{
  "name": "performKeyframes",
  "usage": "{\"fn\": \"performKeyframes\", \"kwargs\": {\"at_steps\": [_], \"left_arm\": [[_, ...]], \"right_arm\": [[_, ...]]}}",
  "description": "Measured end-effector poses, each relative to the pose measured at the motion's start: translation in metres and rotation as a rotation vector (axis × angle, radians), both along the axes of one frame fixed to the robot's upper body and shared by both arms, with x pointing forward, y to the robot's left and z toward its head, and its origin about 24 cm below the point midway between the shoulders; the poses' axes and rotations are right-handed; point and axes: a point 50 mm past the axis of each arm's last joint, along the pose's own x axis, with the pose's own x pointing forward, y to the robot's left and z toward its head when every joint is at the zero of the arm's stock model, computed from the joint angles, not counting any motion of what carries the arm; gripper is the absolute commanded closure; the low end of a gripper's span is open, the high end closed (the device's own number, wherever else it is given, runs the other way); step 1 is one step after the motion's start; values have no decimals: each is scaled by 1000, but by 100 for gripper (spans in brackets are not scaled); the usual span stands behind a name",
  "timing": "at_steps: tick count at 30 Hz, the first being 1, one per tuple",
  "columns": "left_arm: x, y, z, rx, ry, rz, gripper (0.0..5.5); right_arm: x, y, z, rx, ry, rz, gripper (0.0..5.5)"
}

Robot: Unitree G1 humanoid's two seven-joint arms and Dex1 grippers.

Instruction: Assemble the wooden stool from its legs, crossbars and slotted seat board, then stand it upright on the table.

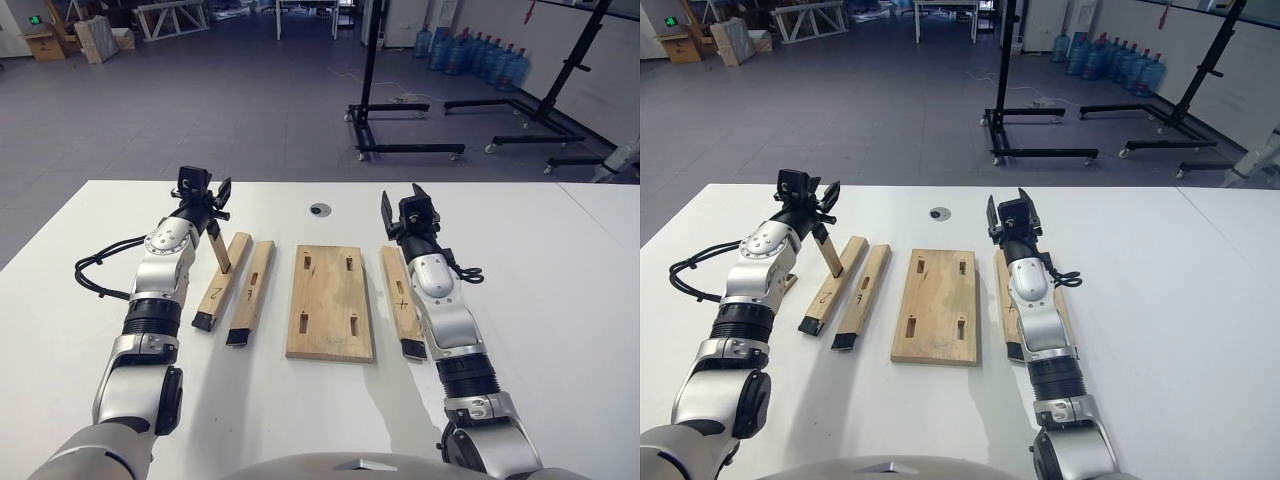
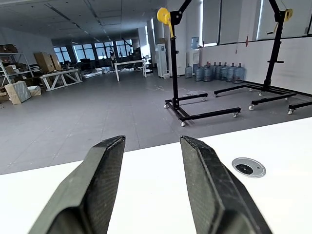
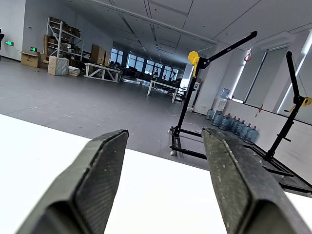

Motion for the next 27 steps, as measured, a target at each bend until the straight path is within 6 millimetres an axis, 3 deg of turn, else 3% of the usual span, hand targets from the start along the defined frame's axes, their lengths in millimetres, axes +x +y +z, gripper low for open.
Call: {"fn": "performKeyframes", "kwargs": {"at_steps": [9,15,17,20,23,25,27], "left_arm": [[-14,-9,14,-121,-22,38,345],[-27,10,40,-192,-114,139,345],[-39,27,57,-265,-181,168,345],[-67,31,71,-350,-263,76,345],[-99,28,50,-284,-224,38,345],[-128,16,23,-232,-123,-40,345],[-143,12,3,-206,-38,-58,345]], "right_arm": [[0,-1,0,4,-2,-10,273],[-2,1,-2,-6,1,-5,273],[-6,-1,-6,-4,12,-12,273],[-11,-4,-10,-10,31,-27,273],[-18,-9,-16,-16,56,-44,273],[-25,-14,-21,-32,71,-60,273],[-27,-16,-21,-40,75,-70,273]]}}
